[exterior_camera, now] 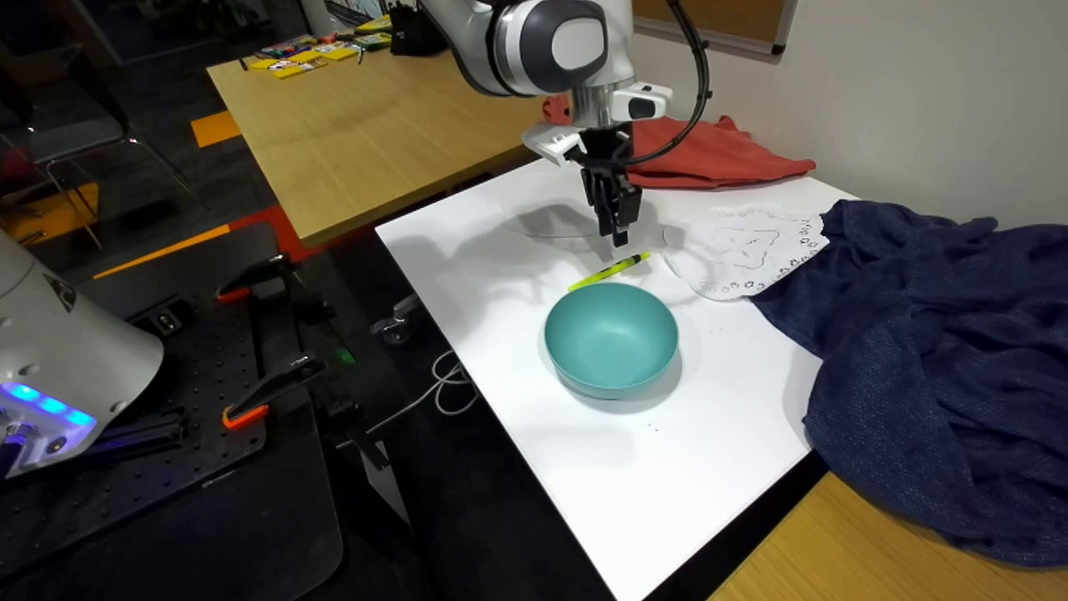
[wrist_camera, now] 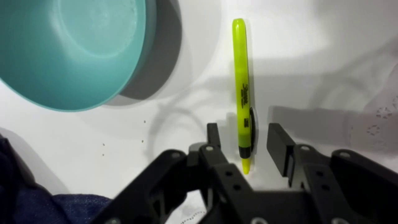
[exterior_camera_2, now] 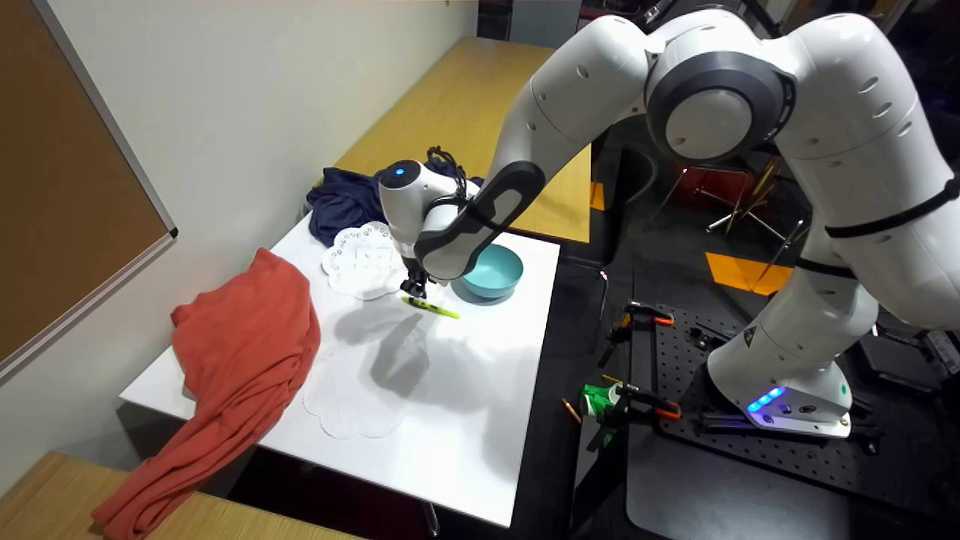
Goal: Get the yellow pen from the green bowl and put it on the table
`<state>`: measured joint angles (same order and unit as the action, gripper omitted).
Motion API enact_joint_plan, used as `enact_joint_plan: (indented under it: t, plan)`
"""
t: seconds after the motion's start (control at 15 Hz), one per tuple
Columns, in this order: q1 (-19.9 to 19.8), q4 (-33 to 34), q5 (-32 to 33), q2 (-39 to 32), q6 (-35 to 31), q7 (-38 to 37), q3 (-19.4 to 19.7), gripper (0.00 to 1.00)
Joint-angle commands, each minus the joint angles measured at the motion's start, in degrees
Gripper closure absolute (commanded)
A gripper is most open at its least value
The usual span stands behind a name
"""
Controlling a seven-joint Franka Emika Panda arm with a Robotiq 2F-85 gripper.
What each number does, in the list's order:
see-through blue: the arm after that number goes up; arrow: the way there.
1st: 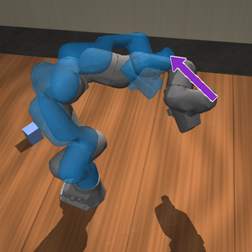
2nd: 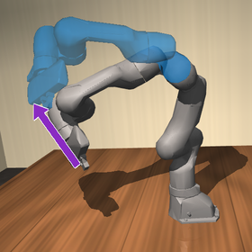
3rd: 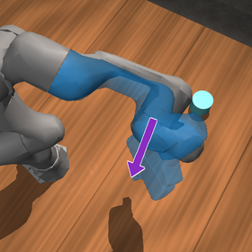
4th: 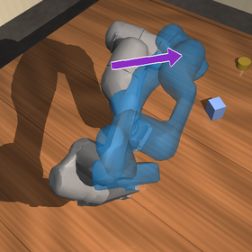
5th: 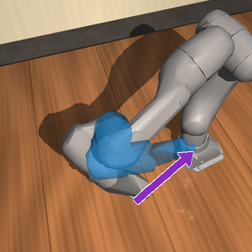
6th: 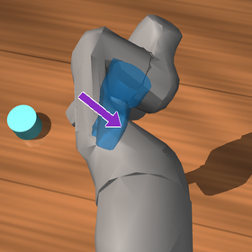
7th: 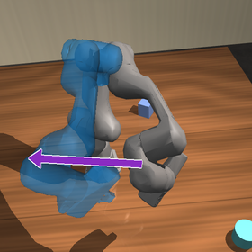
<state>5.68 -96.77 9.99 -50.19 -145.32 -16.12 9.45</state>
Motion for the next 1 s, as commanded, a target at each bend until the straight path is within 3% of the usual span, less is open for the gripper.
enact_joint_plan:
  t: [0.0,0.2,0.93]
  plan:
    - [0.3,1.0,-0.3,0.6,1.2,0.8,0.2,0.23]
    - [0.3,0.5,-0.3,1.5,0.3,0.8,0.3,0.01]
    - [0.3,1.5,-0.4,0.7,-0.1,0.3,0.3,0.00]
